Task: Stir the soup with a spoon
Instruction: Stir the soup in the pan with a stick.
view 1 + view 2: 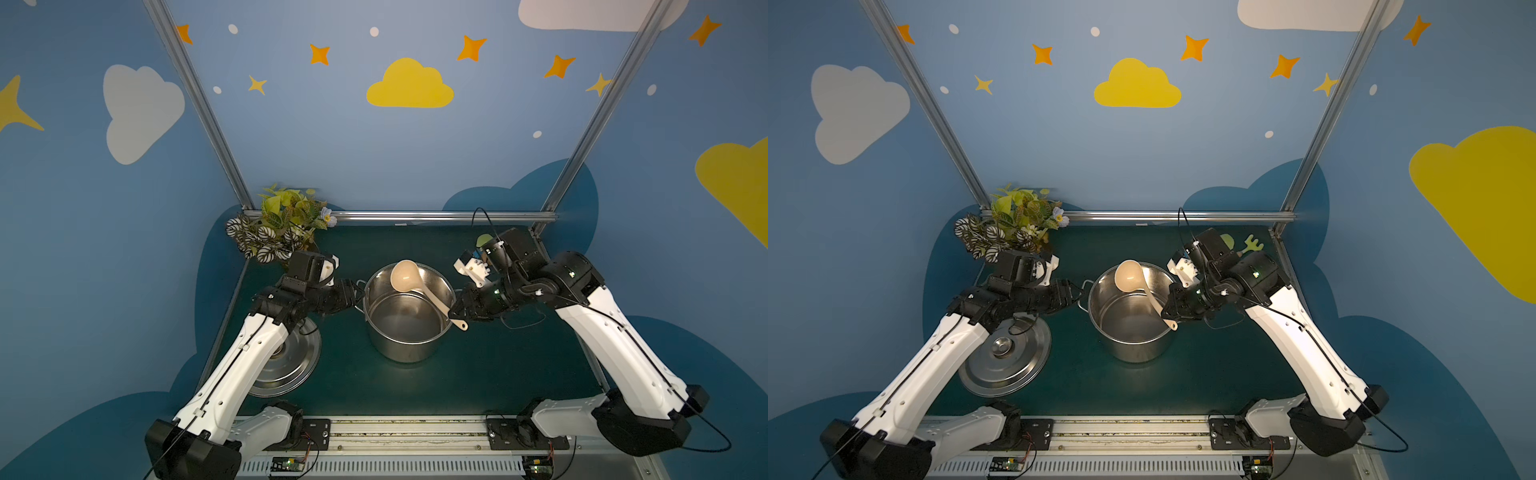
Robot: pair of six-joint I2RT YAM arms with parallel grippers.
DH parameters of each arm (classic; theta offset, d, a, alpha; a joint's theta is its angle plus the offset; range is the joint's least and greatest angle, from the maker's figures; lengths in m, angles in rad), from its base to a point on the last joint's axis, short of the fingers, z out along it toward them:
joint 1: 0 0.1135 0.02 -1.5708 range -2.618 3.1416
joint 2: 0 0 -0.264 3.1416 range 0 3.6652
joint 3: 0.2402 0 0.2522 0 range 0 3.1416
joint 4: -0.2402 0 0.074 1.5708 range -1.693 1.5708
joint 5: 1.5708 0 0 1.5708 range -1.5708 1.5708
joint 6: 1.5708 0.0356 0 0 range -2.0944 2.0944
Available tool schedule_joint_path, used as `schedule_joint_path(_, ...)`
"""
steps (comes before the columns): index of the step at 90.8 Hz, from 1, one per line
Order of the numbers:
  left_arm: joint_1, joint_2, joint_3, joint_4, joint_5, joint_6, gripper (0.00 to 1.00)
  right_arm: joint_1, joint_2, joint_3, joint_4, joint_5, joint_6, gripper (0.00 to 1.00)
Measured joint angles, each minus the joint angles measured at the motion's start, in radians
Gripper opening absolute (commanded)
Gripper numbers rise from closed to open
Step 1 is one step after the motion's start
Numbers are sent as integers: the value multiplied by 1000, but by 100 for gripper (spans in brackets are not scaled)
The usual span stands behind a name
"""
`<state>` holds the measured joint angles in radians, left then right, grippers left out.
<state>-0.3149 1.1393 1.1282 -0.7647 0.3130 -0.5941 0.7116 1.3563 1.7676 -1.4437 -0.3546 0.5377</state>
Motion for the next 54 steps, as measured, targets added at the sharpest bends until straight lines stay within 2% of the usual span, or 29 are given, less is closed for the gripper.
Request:
schedule_joint_path(18, 7, 38, -4, -64, -39, 74, 55, -2, 65, 58, -147, 92, -74, 0)
schedule_joint_path(39, 17, 78, -18, -56, -57, 106, 50, -36, 194, 127, -159, 141, -128, 0)
schedule_joint_path(54, 19, 136, -18, -19, -29, 118, 38, -76, 319, 224, -159, 151, -155, 0)
